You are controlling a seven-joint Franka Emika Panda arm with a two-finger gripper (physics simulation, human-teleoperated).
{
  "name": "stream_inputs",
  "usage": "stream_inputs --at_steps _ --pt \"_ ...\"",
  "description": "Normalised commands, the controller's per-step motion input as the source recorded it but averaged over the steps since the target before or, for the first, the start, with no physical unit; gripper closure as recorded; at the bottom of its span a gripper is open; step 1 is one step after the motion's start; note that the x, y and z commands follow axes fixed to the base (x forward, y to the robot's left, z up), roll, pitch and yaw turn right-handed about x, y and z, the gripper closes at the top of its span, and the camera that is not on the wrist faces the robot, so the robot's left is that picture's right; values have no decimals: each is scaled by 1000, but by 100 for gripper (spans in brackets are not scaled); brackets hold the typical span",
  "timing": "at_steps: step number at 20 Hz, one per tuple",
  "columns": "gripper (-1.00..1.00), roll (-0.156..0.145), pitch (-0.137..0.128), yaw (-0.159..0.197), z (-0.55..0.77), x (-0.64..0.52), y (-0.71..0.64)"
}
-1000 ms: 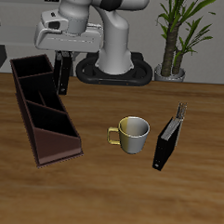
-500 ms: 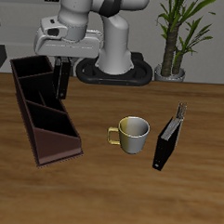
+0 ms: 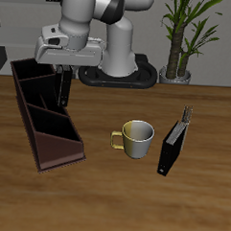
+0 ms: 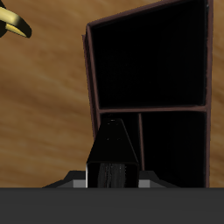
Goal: Place the right black book into the right desk caddy's front compartment
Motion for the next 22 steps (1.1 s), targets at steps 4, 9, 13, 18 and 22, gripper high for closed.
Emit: stream_inputs --at_steps 4,9,13,18,22 --pt "100 -6 8 -11 -97 19 -36" --pt "100 -13 11 -13 -136 21 -87" --pt "100 -23 5 -13 -42 30 -96" --pt "100 -32 11 -23 -115 62 -160" --pt "100 -9 29 -14 -146 60 -68"
